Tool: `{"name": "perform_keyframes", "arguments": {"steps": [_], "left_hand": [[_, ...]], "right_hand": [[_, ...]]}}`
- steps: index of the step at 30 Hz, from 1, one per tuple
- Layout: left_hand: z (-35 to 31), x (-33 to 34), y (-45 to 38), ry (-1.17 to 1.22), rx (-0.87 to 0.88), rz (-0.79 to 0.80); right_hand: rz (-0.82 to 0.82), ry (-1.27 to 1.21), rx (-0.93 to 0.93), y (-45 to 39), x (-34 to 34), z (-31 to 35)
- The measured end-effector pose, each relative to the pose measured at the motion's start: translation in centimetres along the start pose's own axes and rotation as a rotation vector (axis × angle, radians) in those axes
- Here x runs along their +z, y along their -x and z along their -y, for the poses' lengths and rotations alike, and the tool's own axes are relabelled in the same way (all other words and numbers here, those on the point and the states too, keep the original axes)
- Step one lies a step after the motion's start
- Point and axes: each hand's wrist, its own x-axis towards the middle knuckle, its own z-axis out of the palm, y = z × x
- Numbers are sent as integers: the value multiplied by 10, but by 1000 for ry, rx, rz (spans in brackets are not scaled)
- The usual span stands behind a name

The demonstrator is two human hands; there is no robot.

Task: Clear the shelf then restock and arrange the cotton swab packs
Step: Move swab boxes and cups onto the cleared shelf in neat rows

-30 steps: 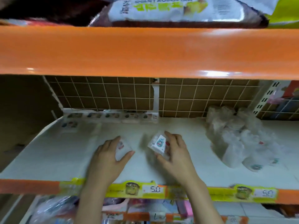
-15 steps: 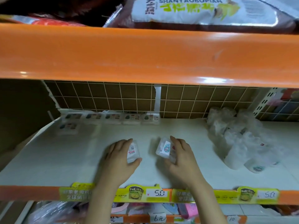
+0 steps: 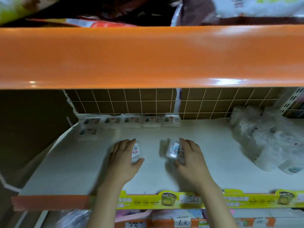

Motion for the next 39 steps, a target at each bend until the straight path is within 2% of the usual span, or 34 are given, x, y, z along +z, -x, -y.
{"name": "perform_keyframes", "arguments": {"steps": [3,8,12,23,26,31,35,39], "left_hand": [[32,-16,-11,-29,1,13],[76,-24,-28,-63,18,-20],[87,-25,-53,-123,115,-25],[96,-15,-92,-255,144,179],[96,-15,-90,-244,126,194],[96,-18,-62,-226,126,93],[105,-22,-31,-185,99,110],[121,-18,-10,-195,47,56]], "right_hand": [[20,13,-3,-6,19,27],[-44,-13,-21,-10,51,59],[-89,0,6,-8,60,67],[-115,67,43,-11,56,69],[-101,70,35,-13,60,71],[-67,72,2,-18,69,77],[-52,78,-24,-28,77,81],[-29,56,-35,-41,78,91]]}}
